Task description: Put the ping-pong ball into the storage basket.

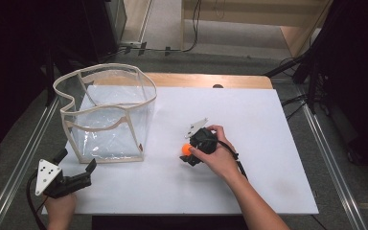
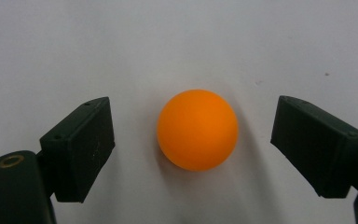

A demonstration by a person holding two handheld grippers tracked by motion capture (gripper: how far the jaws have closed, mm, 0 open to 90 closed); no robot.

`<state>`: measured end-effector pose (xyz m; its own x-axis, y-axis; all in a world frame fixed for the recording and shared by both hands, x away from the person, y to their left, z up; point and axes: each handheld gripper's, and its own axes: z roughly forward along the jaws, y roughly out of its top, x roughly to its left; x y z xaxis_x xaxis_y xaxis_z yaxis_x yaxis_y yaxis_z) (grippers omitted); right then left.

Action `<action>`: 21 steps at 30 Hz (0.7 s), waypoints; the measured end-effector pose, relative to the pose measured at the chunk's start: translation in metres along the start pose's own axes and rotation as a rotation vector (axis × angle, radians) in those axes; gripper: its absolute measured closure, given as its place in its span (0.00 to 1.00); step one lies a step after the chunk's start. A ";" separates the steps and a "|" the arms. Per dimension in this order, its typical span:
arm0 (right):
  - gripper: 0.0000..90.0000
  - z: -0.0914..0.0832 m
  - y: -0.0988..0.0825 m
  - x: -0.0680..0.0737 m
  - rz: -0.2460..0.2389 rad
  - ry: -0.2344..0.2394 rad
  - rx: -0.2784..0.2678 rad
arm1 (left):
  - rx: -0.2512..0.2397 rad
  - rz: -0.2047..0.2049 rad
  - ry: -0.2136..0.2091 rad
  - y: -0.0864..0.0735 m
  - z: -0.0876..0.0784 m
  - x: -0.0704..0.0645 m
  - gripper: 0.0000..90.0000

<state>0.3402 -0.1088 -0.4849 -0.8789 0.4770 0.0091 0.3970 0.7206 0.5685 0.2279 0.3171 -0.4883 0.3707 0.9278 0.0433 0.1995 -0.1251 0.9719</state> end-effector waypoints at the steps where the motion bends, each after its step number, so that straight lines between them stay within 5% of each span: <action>1: 0.13 0.000 0.000 0.000 0.000 0.000 0.000 | 0.000 0.000 0.000 0.000 0.000 0.000 0.00; 21: 0.53 0.011 0.000 -0.003 0.025 0.021 0.054 | 0.001 0.000 0.000 0.000 0.000 0.000 0.00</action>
<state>0.3451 -0.1050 -0.4940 -0.8736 0.4850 0.0398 0.4319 0.7351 0.5226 0.2277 0.3169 -0.4883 0.3710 0.9276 0.0436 0.2003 -0.1258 0.9716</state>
